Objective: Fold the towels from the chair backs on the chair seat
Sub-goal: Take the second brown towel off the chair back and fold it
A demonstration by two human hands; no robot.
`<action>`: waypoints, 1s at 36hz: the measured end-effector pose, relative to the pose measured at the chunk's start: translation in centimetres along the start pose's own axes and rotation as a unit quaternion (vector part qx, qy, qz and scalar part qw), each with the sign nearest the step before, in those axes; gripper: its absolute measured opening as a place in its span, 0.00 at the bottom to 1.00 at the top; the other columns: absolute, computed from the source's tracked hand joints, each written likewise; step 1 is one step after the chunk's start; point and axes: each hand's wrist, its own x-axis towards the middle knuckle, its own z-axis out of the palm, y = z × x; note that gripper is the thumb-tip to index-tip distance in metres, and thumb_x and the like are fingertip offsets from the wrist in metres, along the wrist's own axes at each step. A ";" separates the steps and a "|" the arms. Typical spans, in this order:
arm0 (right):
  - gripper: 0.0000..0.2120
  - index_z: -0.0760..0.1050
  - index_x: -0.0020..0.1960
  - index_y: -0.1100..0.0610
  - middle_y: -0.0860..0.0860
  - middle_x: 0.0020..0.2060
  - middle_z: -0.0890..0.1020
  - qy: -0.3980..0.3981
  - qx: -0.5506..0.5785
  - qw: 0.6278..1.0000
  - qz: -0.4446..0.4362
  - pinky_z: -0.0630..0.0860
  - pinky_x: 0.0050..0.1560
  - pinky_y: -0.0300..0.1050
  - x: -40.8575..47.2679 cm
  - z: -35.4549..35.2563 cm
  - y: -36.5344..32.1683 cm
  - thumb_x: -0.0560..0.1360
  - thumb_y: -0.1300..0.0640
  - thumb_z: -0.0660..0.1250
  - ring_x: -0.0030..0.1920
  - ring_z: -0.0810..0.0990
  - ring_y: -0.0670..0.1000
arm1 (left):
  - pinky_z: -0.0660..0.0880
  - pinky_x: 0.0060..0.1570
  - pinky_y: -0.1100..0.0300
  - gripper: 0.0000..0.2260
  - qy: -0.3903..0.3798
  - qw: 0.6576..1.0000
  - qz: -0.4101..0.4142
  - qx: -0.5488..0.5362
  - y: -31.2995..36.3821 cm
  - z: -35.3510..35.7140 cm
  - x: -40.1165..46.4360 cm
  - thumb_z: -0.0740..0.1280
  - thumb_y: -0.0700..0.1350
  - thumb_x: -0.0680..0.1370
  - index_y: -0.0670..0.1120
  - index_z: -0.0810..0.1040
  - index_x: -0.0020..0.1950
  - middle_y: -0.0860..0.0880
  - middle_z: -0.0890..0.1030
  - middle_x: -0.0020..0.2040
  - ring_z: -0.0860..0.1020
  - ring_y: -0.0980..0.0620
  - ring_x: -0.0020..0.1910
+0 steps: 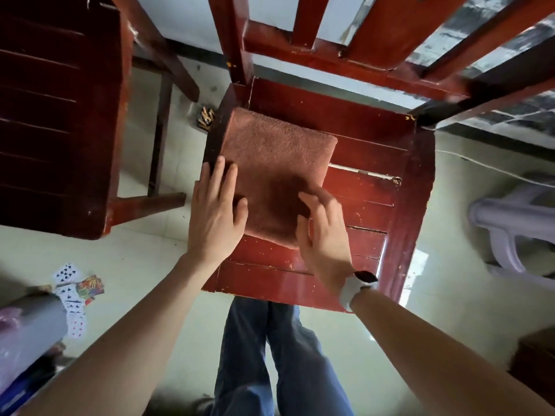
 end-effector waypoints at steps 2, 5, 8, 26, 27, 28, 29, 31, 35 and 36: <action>0.16 0.69 0.62 0.59 0.53 0.54 0.73 0.021 0.077 0.985 0.152 0.73 0.55 0.43 -0.2 -0.4 -0.6 0.76 0.54 0.59 0.54 0.73 0.49 | 0.57 0.70 0.50 0.23 0.023 0.999 -0.018 -0.034 0.4 -0.3 0.1 0.59 0.44 0.79 0.40 0.61 0.72 0.41 0.58 0.75 0.56 0.41 0.74; 0.12 0.68 0.51 0.57 0.51 0.45 0.75 -0.006 0.102 0.952 0.288 0.73 0.48 0.47 0.3 0.1 -1.2 0.74 0.50 0.64 0.49 0.75 0.54 | 0.60 0.68 0.53 0.22 0.047 0.992 -0.076 -0.091 1.2 -0.8 0.2 0.60 0.42 0.79 0.41 0.61 0.73 0.42 0.61 0.74 0.60 0.44 0.73; 0.16 0.67 0.53 0.59 0.54 0.47 0.76 -0.055 0.106 0.933 0.339 0.73 0.50 0.49 1.1 0.7 -2.3 0.73 0.50 0.65 0.51 0.74 0.57 | 0.61 0.67 0.55 0.21 0.062 0.985 -0.109 -0.116 1.9 -1.1 0.6 0.60 0.41 0.79 0.41 0.64 0.71 0.41 0.65 0.72 0.63 0.44 0.71; 0.18 0.71 0.60 0.61 0.56 0.55 0.79 0.152 0.139 0.886 0.416 0.68 0.50 0.41 3.2 -6.2 3.0 0.75 0.53 0.63 0.57 0.76 0.57 | 0.69 0.55 0.48 0.17 0.105 0.994 -0.036 -0.005 6.4 -1.7 3.6 0.60 0.48 0.76 0.42 0.74 0.62 0.41 0.75 0.60 0.71 0.41 0.60; 0.17 0.70 0.60 0.61 0.55 0.54 0.79 0.132 0.146 0.881 0.430 0.67 0.48 0.41 2.6 -5.6 2.4 0.76 0.52 0.62 0.56 0.76 0.57 | 0.68 0.57 0.45 0.19 0.084 0.996 -0.030 0.006 6.2 -1.8 4.6 0.59 0.49 0.76 0.42 0.72 0.64 0.40 0.73 0.63 0.69 0.40 0.63; 0.17 0.69 0.60 0.61 0.55 0.54 0.79 0.120 0.158 0.877 0.438 0.66 0.48 0.42 2.1 -5.0 1.9 0.76 0.51 0.62 0.56 0.76 0.57 | 0.66 0.60 0.44 0.20 0.054 0.998 -0.027 0.012 6.1 -1.9 5.7 0.58 0.49 0.78 0.41 0.70 0.67 0.40 0.71 0.66 0.67 0.39 0.65; 0.18 0.69 0.60 0.61 0.56 0.53 0.79 0.117 0.173 0.872 0.442 0.66 0.49 0.42 1.8 -4.3 1.4 0.76 0.51 0.62 0.56 0.76 0.57 | 0.63 0.63 0.43 0.21 0.020 0.999 -0.027 0.010 5.9 -1.9 6.7 0.58 0.49 0.79 0.41 0.67 0.69 0.40 0.69 0.68 0.65 0.39 0.67; 0.17 0.69 0.60 0.62 0.54 0.50 0.78 0.122 0.218 0.848 0.468 0.66 0.49 0.40 1.7 -3.2 0.5 0.76 0.52 0.63 0.53 0.75 0.53 | 0.60 0.65 0.44 0.21 -0.037 0.999 -0.023 0.001 5.7 -1.7 8.4 0.56 0.48 0.80 0.40 0.64 0.71 0.40 0.66 0.70 0.62 0.39 0.69; 0.08 0.75 0.42 0.62 0.51 0.35 0.76 0.149 0.366 0.756 0.522 0.71 0.43 0.45 2.8 -2.7 0.3 0.75 0.57 0.62 0.40 0.74 0.51 | 0.62 0.66 0.49 0.21 -0.094 0.993 -0.049 -0.057 6.0 -1.9 10.2 0.58 0.49 0.80 0.42 0.64 0.71 0.40 0.67 0.67 0.65 0.41 0.67; 0.08 0.73 0.38 0.60 0.51 0.32 0.74 0.148 0.395 0.733 0.534 0.70 0.40 0.44 3.1 -3.0 0.3 0.75 0.58 0.62 0.36 0.73 0.50 | 0.64 0.66 0.50 0.22 -0.105 0.987 -0.074 -0.098 6.2 -2.2 10.5 0.59 0.50 0.79 0.43 0.65 0.71 0.41 0.68 0.66 0.67 0.42 0.66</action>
